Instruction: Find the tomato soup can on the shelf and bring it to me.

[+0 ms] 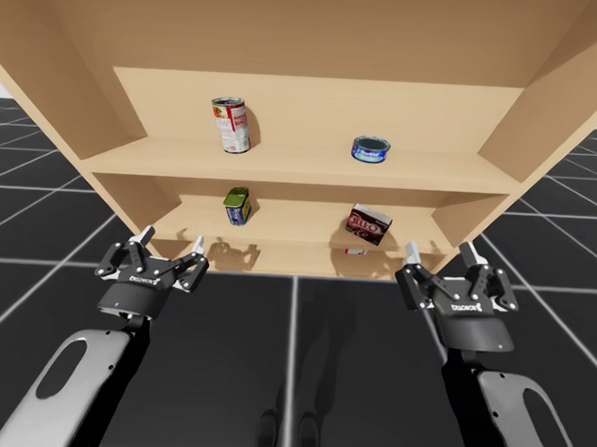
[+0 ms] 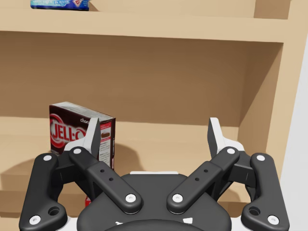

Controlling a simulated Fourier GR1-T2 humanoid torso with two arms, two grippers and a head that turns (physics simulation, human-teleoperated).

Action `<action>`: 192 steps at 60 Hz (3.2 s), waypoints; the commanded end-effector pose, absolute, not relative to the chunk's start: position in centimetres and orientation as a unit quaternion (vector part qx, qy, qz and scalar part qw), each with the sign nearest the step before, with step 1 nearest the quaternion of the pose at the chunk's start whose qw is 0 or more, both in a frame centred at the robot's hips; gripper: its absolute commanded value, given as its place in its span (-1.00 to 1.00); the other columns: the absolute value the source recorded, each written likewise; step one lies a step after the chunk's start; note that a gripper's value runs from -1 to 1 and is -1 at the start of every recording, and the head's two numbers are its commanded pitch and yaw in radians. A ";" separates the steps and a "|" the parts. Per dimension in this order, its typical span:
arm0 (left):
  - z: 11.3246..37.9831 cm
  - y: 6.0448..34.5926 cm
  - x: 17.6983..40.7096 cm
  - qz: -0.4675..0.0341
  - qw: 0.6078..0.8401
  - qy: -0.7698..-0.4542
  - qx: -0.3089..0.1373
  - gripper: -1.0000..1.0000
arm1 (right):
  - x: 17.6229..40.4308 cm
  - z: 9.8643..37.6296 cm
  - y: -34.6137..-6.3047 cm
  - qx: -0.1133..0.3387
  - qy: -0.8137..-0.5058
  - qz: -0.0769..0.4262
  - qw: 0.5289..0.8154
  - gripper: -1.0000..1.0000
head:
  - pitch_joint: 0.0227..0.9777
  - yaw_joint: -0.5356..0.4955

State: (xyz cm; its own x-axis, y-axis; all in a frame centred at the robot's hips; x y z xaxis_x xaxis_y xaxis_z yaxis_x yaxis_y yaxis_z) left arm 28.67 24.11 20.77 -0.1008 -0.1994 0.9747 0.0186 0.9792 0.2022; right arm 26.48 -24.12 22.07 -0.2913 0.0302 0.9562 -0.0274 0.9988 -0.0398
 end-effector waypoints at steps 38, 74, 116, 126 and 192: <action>21.0 24.1 28.5 -0.080 0.669 -0.737 0.047 -1.00 | 26.7 22.0 -24.3 -0.018 -0.797 0.018 0.604 -1.00 | -0.56 0.48; 35.3 21.4 25.1 -0.131 0.670 -0.729 -0.060 -1.00 | 26.7 21.7 -24.1 -0.031 -0.793 0.032 0.607 -1.00 | -0.53 0.48; 39.0 16.5 33.9 -0.106 0.698 -0.706 -0.066 -1.00 | 26.9 21.8 -24.5 -0.037 -0.794 0.029 0.606 -1.00 | -0.48 0.46; 39.0 15.3 35.9 -0.092 0.710 -0.695 -0.066 -1.00 | 26.8 21.9 -24.6 -0.036 -0.794 0.027 0.606 -1.00 | -0.48 0.45; 39.6 14.5 37.1 -0.081 0.696 -0.713 -0.042 1.00 | 27.0 22.0 -25.2 -0.033 -0.794 0.020 0.606 -1.00 | -0.45 0.40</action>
